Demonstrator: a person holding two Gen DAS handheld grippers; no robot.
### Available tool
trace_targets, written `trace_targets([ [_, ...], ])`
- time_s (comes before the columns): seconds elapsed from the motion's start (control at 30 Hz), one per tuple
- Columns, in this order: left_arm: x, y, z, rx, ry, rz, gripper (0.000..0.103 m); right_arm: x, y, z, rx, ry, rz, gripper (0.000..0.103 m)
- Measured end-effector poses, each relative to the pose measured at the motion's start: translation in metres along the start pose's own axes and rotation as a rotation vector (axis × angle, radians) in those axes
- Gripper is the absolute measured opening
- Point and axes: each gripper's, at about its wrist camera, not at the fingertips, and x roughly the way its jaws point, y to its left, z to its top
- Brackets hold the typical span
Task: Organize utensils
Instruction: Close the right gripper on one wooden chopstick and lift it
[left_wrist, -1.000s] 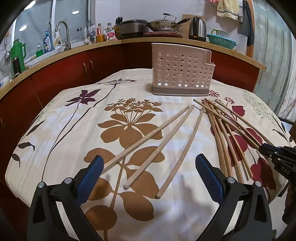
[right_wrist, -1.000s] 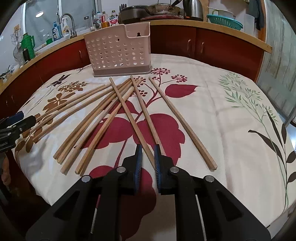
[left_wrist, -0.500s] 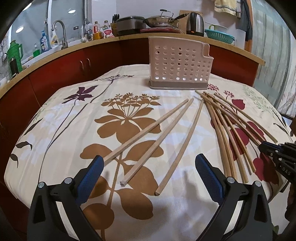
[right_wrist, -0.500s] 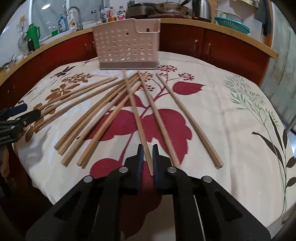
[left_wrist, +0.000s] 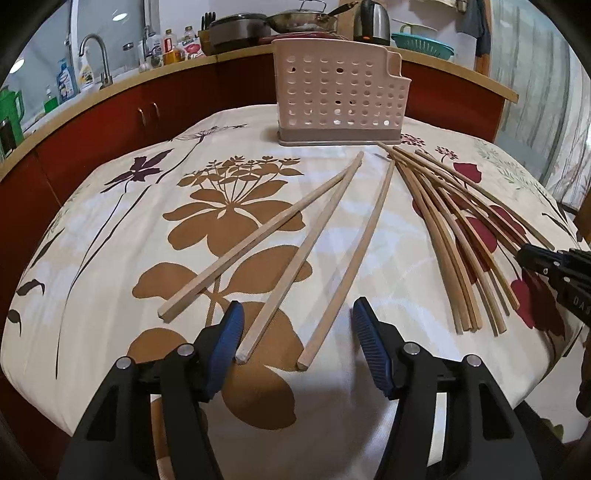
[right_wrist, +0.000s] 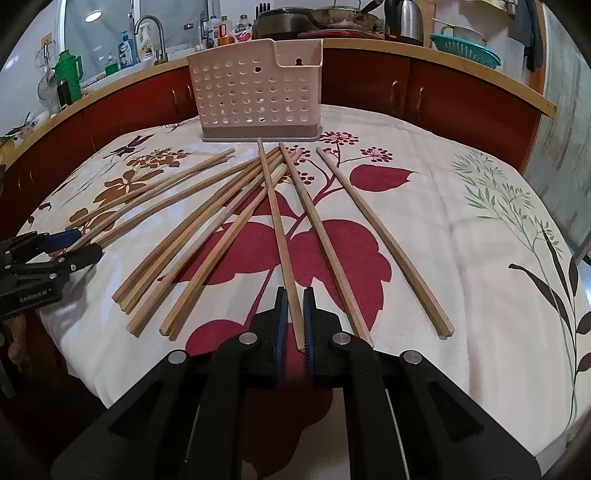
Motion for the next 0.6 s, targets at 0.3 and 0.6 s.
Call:
trace_targets([
  [0.3, -0.004, -0.005, -0.002, 0.029, -0.005, 0.002, 0.05, -0.001, -0.001, -0.001, 0.012, -0.005, 0.006, 0.009],
  [0.6, -0.012, -0.006, -0.001, 0.038, -0.03, -0.012, 0.042, -0.001, -0.003, -0.002, 0.027, -0.009, 0.01, 0.009],
])
